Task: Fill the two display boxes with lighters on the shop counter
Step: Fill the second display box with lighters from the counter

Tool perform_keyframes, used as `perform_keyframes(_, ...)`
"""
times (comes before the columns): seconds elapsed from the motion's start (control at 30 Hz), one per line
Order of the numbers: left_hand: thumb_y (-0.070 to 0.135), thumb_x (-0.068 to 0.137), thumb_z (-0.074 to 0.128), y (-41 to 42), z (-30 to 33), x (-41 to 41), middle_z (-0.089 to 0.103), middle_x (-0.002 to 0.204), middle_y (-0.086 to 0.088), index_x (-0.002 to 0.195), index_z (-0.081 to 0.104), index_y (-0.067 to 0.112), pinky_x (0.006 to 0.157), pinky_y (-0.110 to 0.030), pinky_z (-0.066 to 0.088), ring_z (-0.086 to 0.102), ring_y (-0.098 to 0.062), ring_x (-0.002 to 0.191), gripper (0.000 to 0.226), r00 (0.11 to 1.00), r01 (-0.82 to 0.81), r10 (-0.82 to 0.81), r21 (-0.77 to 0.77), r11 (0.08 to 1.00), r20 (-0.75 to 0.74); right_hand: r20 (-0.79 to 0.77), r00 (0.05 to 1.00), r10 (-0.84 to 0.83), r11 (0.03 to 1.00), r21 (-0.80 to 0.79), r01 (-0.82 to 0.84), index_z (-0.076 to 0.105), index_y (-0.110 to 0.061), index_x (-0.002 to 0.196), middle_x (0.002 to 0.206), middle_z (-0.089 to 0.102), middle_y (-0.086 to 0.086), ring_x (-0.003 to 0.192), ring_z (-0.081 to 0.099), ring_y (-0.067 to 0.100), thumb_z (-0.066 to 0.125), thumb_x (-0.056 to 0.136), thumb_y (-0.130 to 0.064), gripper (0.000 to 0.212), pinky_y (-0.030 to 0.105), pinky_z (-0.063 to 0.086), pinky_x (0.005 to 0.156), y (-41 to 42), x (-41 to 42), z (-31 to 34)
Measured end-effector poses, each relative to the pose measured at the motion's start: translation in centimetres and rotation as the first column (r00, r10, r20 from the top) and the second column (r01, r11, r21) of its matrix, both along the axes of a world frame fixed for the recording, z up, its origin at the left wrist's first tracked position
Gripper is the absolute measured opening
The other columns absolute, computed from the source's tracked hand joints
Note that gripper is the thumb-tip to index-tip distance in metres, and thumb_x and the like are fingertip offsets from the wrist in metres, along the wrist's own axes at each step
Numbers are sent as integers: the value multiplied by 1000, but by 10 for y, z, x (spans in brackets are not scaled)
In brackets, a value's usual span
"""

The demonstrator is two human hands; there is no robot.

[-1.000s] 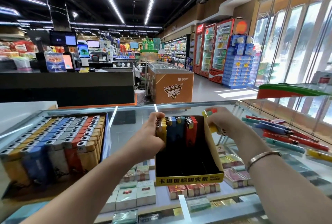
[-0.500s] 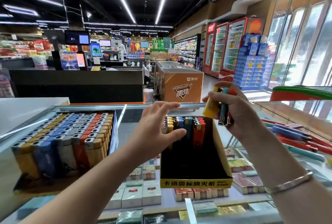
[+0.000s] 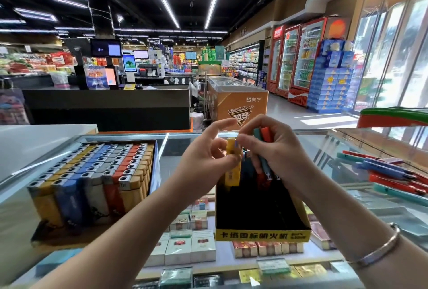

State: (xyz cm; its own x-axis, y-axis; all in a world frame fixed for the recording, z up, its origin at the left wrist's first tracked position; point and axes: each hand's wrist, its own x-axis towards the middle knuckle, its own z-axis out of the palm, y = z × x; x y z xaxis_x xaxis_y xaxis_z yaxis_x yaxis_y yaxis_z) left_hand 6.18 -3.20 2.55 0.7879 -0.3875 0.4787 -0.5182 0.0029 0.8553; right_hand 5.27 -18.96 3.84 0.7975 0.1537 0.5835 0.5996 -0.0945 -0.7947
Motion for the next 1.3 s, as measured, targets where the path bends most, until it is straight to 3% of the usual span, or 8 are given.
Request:
perform_keyframes(0.13,-3,80,63,7,9,-1,61,72,3,92,63,24,50,-17,46,52,-6,53,29,997,-79,78,49,996,13,-69,976,-208,968,129,216,56,-11,79,69,53,15,38,46,8,66,77,-15,11,20,41,35,-18,7,5)
perform_keyframes(0.27,-1,80,63,14,14,1,63,83,-11,81,60,13,49,-17,48,57,-8,50,15,993,-99,109,167,981,-50,-97,872,-479,876,9,482,54,-15,77,69,50,8,42,46,7,63,85,-6,15,19,39,34,-40,18,3)
perform_keyframes(0.43,-4,78,66,22,21,4,65,69,-6,80,66,7,51,-18,50,61,-11,53,11,982,-27,69,233,972,-177,-264,824,-501,865,-200,461,57,-12,85,78,51,5,62,49,13,61,84,-5,8,15,39,39,-48,30,-9)
perform_keyframes(0.6,2,74,68,24,26,2,70,82,-9,84,67,10,62,-17,52,69,-14,72,14,958,119,-44,255,960,-284,-245,817,-522,851,-214,480,58,-13,80,77,52,4,64,50,11,60,84,-5,9,8,36,35,-46,33,-11)
perform_keyframes(0.7,15,76,71,23,20,3,68,76,-1,84,63,20,63,-24,55,66,-11,69,13,992,-125,117,400,908,47,-241,821,-517,853,-223,472,59,-13,82,79,53,3,67,50,10,60,85,-6,8,7,36,36,-46,33,-12)
perform_keyframes(0.83,27,71,76,20,13,-1,61,81,12,76,62,30,67,-28,53,58,-6,69,15,892,-338,118,471,815,437,-224,823,-522,847,-249,470,58,-15,85,83,53,2,70,50,9,60,86,-8,7,6,35,37,-46,34,-12)
perform_keyframes(1.07,26,74,75,18,13,-5,57,82,8,94,72,17,65,-31,52,57,-11,69,22,759,-472,74,468,747,647,-186,824,-535,834,-270,481,57,-15,84,82,52,-1,71,50,6,60,86,-10,6,4,36,38,-47,36,-13)
perform_keyframes(1.3,27,79,71,15,14,-4,54,83,8,105,70,18,65,-32,52,55,-13,69,27,738,-507,55,499,703,673,-144,824,-548,818,-298,492,57,-16,84,81,52,-2,70,48,5,59,87,-11,6,6,35,38,-47,36,-14)
